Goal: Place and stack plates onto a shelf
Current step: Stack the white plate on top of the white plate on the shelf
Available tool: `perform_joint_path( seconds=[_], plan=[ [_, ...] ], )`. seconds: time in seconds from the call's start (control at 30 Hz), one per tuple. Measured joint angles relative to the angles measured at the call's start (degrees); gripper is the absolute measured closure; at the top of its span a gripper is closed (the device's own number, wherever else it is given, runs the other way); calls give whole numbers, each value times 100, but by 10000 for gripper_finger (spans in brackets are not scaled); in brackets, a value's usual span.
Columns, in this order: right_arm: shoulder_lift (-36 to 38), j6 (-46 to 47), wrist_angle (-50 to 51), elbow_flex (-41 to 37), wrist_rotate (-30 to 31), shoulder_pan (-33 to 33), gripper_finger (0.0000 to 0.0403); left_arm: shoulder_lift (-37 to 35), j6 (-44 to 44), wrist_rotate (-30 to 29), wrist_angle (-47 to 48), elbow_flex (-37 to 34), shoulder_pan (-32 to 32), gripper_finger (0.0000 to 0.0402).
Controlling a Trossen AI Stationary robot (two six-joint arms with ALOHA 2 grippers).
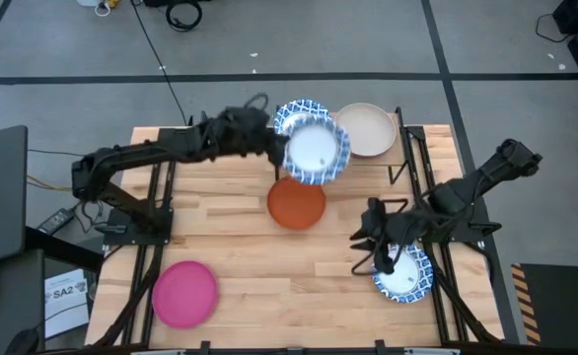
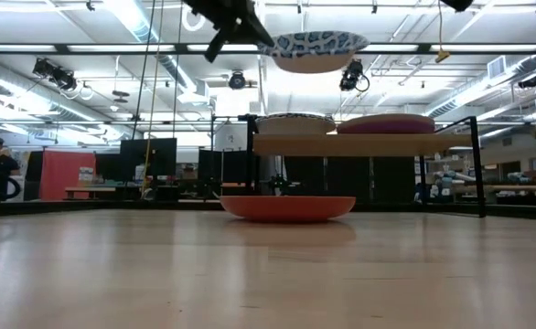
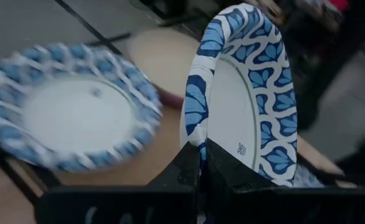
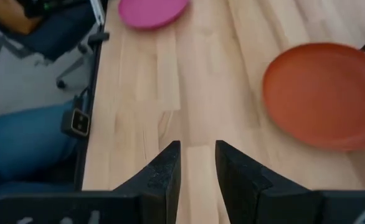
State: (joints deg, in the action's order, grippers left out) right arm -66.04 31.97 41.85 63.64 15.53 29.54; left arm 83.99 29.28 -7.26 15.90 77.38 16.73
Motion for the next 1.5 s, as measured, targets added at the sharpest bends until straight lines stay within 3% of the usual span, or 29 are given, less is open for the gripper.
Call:
perform_joint_path(
  seconds=[0.3,0.5,1.5],
  plan=[
    [-580,4,-24,0,-7,255,298,0,195,9,-240,0,1175,388],
    [-813,4,-20,-1,-11,271,298,19,610,8,-240,0,1598,388],
    [-977,-63,-237,0,-16,271,298,907,1405,27,-295,-2,1633,386]
  ],
)
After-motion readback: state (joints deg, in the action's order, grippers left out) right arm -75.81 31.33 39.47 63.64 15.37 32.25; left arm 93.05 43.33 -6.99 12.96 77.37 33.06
